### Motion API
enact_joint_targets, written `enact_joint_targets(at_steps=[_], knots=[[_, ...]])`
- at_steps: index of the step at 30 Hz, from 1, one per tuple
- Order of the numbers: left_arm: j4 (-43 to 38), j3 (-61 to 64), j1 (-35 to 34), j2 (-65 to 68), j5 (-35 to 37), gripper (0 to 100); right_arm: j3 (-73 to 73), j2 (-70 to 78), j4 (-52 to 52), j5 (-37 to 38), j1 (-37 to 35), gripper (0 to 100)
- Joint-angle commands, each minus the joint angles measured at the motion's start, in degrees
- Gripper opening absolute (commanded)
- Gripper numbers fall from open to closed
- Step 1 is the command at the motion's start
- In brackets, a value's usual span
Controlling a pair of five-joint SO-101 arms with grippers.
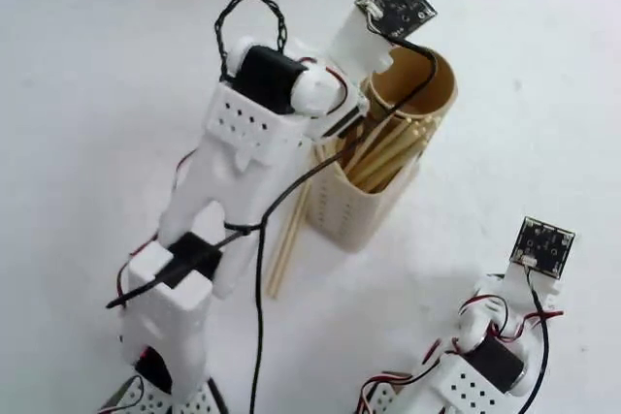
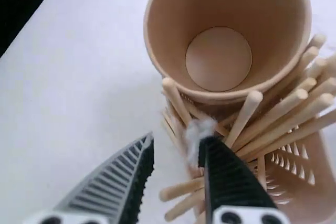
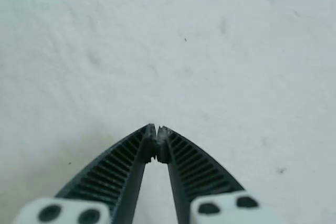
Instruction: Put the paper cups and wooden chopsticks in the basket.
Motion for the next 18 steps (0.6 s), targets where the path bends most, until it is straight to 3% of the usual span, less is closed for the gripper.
enact_joint_targets(at_steps=[1, 18], knots=[[0.35, -2.29, -0.22, 0.22, -0.53, 15, 0.62, 0.22, 0.13, 0.53, 0.22, 1.8], [-0.88, -2.55, 0.22, 14.37, -7.3, 12, 0.62, 0.22, 0.13, 0.53, 0.22, 1.8]])
